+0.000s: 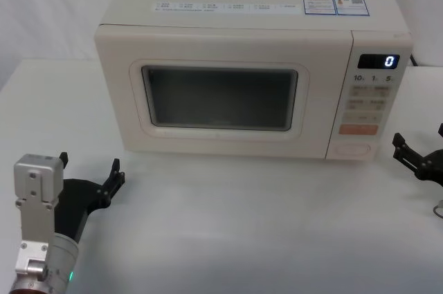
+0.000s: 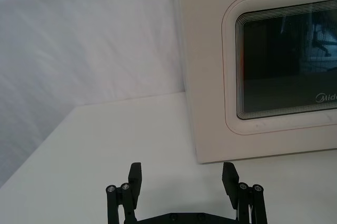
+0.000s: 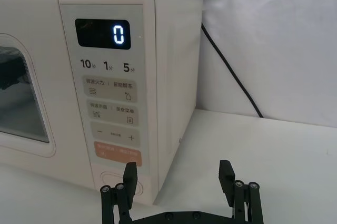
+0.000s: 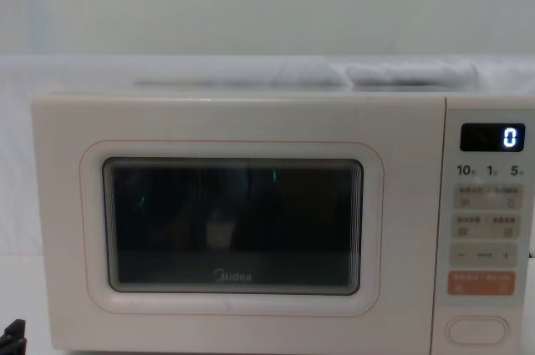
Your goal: Press the button to open the microwave door with one hand; close the microwave door with the other hand.
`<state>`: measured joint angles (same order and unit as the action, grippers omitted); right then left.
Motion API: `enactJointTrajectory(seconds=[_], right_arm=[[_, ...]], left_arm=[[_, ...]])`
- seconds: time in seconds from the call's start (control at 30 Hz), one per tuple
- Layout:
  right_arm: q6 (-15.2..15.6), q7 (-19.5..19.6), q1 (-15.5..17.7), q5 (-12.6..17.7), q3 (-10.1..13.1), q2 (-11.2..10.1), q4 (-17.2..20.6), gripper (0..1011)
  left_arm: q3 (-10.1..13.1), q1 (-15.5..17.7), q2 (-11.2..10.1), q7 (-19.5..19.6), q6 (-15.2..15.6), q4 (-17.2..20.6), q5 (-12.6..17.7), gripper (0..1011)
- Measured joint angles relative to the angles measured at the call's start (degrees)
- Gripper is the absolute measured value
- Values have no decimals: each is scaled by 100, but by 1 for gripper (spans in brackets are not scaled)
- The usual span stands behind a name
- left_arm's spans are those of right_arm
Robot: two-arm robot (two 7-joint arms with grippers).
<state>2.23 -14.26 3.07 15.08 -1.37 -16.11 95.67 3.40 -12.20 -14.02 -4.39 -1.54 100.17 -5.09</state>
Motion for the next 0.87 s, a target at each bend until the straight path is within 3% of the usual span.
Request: enactJointTrajectory(seconds=[0.87], right_arm=[[0,0,0,0,0,0,0,1002]], left_arm=[[0,0,0,0,0,0,0,1001]])
